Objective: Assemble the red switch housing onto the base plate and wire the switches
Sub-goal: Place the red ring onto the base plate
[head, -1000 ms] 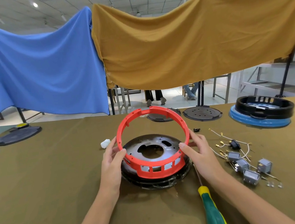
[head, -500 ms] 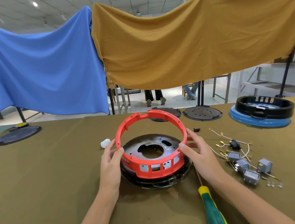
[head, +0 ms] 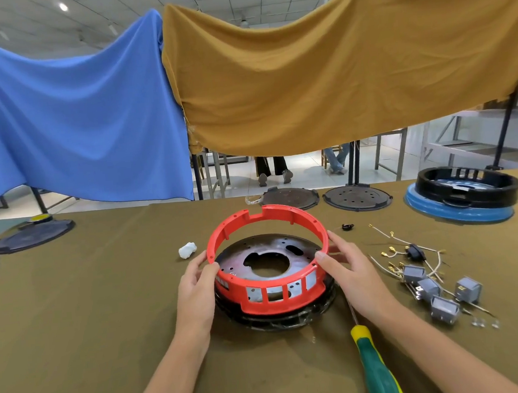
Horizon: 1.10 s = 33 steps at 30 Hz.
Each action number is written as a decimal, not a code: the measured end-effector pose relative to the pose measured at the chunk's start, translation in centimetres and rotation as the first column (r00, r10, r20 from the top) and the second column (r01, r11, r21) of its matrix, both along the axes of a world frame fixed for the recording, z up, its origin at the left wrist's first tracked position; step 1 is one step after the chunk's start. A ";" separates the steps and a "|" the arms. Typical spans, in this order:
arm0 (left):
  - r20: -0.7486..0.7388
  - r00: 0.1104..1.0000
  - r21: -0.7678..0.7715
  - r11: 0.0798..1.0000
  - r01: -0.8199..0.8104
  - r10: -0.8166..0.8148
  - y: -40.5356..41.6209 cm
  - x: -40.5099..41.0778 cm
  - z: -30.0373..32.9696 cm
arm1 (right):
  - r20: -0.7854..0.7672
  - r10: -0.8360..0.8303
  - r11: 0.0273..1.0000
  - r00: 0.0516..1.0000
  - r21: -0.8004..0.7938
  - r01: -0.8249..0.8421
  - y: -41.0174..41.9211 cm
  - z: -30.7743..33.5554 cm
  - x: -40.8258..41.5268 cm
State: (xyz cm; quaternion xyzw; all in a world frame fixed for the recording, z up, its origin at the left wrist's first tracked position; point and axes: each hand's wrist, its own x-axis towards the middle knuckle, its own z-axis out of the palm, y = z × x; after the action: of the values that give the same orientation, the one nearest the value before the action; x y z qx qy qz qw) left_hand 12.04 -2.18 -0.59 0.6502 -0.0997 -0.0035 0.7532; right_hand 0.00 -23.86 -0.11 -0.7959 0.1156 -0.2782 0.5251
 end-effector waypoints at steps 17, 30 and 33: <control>-0.117 0.986 0.076 0.989 0.125 -0.116 0.4 -0.5 0.3 | -0.050 0.063 0.989 0.997 0.140 -0.055 -0.4 0.0 0.2; -0.183 0.955 -0.319 0.933 0.166 -0.232 0.2 -0.5 1.5 | 0.315 0.173 0.977 0.933 0.068 -0.203 0.4 0.7 -0.6; -0.130 0.981 -0.251 0.962 0.106 -0.142 0.4 -0.4 1.6 | 0.332 0.177 0.971 0.926 0.095 -0.220 0.0 0.7 -0.6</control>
State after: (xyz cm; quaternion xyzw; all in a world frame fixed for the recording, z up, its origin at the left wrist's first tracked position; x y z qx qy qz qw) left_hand 11.64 -1.82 1.01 0.5436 -0.0844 -0.0865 0.8306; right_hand -0.64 -23.89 0.57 -0.7115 -0.0347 -0.3414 0.6133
